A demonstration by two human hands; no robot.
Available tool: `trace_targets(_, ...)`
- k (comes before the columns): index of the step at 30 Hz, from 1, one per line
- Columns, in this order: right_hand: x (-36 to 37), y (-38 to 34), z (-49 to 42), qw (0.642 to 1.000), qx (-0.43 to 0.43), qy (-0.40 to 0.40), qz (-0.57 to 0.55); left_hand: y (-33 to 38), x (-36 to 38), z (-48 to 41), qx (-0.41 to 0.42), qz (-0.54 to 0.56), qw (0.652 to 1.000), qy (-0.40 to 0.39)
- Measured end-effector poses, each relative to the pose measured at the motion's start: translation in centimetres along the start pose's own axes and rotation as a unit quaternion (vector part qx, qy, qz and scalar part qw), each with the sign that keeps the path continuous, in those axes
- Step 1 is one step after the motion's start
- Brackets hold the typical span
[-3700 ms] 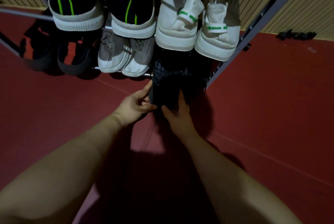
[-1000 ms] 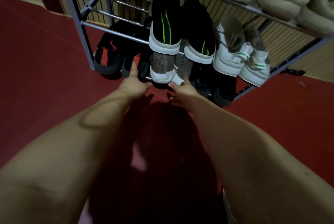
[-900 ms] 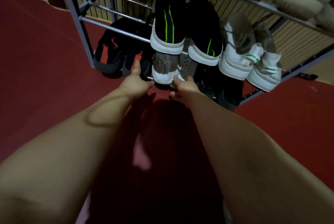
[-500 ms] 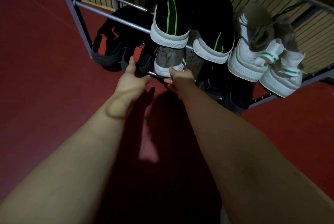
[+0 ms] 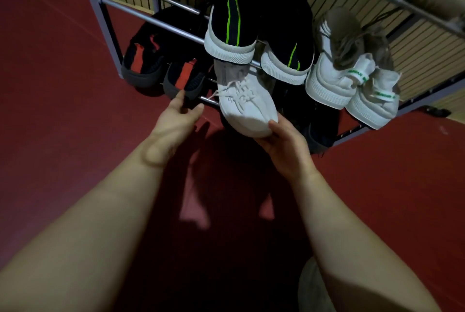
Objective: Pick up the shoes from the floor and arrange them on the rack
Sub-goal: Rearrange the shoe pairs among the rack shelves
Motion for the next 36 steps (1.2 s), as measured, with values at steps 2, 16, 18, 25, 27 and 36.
trace_targets(2,-1.5,0.0,1.6,1.0,0.005,0.001,-0.015,0.1,0.0,0.0,-0.004,0.03,1.0,0.003)
trace_targets(16,-6.1,-1.7,2.9,0.985,0.038,0.001,-0.166,0.4,1.6,1.9,0.002,0.146,0.983,-0.113)
trace_targets(18,-5.9,-2.1,2.5,0.985,0.043,0.005,-0.166,0.8,0.8,2.2,0.043,0.104,0.983,-0.143)
trace_targets(25,-5.4,-2.4,1.7,0.987,0.09,-0.014,-0.131,4.7,-2.7,2.9,0.271,-0.349,0.882,-0.165)
trace_targets(27,-4.7,-1.9,1.8,0.987,0.112,-0.034,-0.113,6.2,-2.1,3.6,0.338,-0.423,0.821,-0.181)
trace_targets(36,-2.6,-2.0,1.0,0.994,0.049,-0.051,0.083,2.3,0.5,5.5,0.384,-0.522,0.725,-0.235)
Point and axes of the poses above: each hand's wrist, its own z-axis away from the middle knuckle, its own x-axis out of the palm, y = z × x, the point moved 8 cm from there along -z, towards the middle knuckle, and after that the axes turned 3 degrees about -z, right-handed, at the moved point
